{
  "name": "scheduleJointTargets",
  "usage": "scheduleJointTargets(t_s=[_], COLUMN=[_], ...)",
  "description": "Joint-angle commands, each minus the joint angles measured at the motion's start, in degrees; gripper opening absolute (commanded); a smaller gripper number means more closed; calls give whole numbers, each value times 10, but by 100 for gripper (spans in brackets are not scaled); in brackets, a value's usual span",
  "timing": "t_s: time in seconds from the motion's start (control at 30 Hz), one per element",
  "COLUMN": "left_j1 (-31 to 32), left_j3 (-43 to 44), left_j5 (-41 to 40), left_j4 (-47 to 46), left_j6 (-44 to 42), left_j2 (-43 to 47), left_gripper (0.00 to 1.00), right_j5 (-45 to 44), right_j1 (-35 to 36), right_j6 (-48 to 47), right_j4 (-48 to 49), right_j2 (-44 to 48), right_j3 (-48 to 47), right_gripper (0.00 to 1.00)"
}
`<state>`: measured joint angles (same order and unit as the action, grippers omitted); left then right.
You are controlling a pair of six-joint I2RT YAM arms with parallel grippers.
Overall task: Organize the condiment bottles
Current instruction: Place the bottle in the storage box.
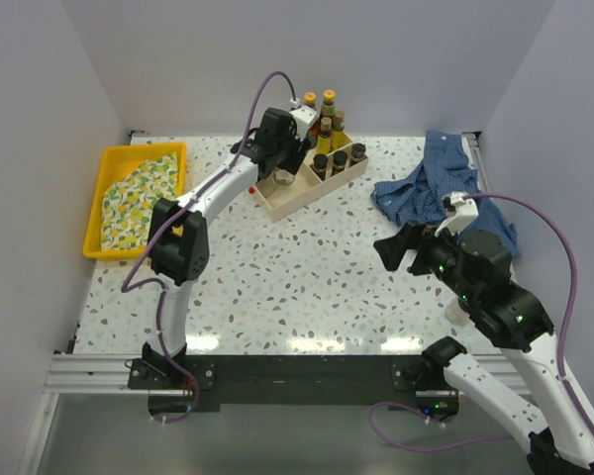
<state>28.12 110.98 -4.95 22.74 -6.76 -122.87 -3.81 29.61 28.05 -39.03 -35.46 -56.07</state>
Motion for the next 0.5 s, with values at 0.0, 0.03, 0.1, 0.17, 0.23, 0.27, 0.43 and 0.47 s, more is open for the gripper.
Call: scheduleJointTargets(t_s=[0.0, 0.03, 0.1, 0.17, 0.23, 0.27, 0.43, 0.47], left_j1=[-10, -10, -13, -16, -16, -16, -16, -16], left_j3=[14, 11, -1, -4, -9, -13, -32, -31], left_j5=[5, 0, -4, -3, 13, 23, 14, 12], left_j4=[-72, -76, -94, -103, -106, -114, -142, -144], left_j6=[-20, -23, -27, -31, -37, -38, -40, -40], left_j2=[-1, 0, -2, -6, -11, -11, -20, -23], left_gripper=[0, 0, 3, 11, 16, 18, 23, 24], right_j5=[-8, -8, -14, -15, -18, -21, -25, -22], right_j1=[-1, 0, 0, -1, 0, 0, 0, 0], right_j6=[-8, -12, -21, -27, -31, -32, -28, -28], right_j4=[11, 9, 3, -1, -1, -1, 7, 11], right_j2=[-19, -22, -29, -34, -35, -36, -33, -35], right_j3=[-15, -19, -23, -23, -18, -16, -6, -6], right_gripper=[96, 96, 97, 97, 98, 98, 98, 98])
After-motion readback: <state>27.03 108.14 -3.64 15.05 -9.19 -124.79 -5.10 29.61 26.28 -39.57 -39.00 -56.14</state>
